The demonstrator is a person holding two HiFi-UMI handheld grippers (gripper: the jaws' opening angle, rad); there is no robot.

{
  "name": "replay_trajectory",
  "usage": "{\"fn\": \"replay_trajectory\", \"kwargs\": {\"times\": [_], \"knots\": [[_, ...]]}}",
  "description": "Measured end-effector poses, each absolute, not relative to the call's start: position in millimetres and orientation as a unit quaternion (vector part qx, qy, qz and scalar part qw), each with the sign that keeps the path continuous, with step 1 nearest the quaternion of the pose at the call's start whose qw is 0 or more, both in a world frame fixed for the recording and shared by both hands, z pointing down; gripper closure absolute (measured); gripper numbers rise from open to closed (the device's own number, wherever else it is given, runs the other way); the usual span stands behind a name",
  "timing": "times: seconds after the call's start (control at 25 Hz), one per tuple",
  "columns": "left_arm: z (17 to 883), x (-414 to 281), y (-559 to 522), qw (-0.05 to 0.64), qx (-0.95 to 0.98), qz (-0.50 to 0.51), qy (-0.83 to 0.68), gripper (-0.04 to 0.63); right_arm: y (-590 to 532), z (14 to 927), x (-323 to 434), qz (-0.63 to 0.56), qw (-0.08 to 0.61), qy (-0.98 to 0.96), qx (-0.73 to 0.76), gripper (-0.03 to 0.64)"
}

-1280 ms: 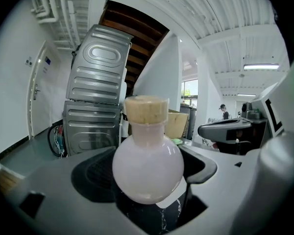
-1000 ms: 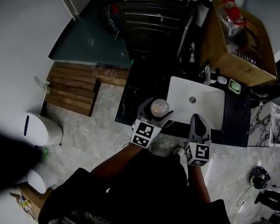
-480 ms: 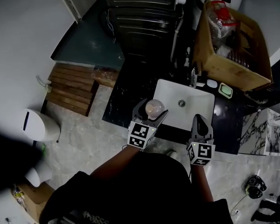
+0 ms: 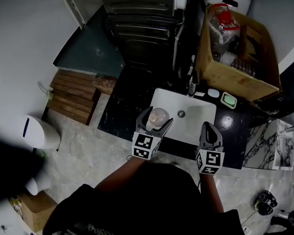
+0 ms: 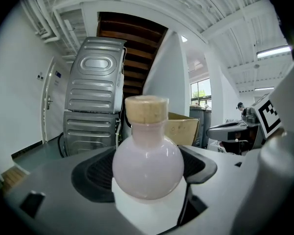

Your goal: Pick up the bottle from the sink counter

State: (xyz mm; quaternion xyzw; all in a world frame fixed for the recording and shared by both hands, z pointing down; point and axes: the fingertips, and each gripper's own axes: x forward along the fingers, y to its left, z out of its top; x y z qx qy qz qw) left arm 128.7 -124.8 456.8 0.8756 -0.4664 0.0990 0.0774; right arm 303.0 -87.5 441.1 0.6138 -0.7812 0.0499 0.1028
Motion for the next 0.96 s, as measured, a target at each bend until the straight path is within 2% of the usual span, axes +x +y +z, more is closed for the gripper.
{"fn": "replay_trajectory", "kwargs": {"times": [0.96], "knots": [[465,154,-116,0.085,0.861,0.102,-0.491,0.193,-89,444,323,0.056,0.072,-0.799,0.594,0.58]]}}
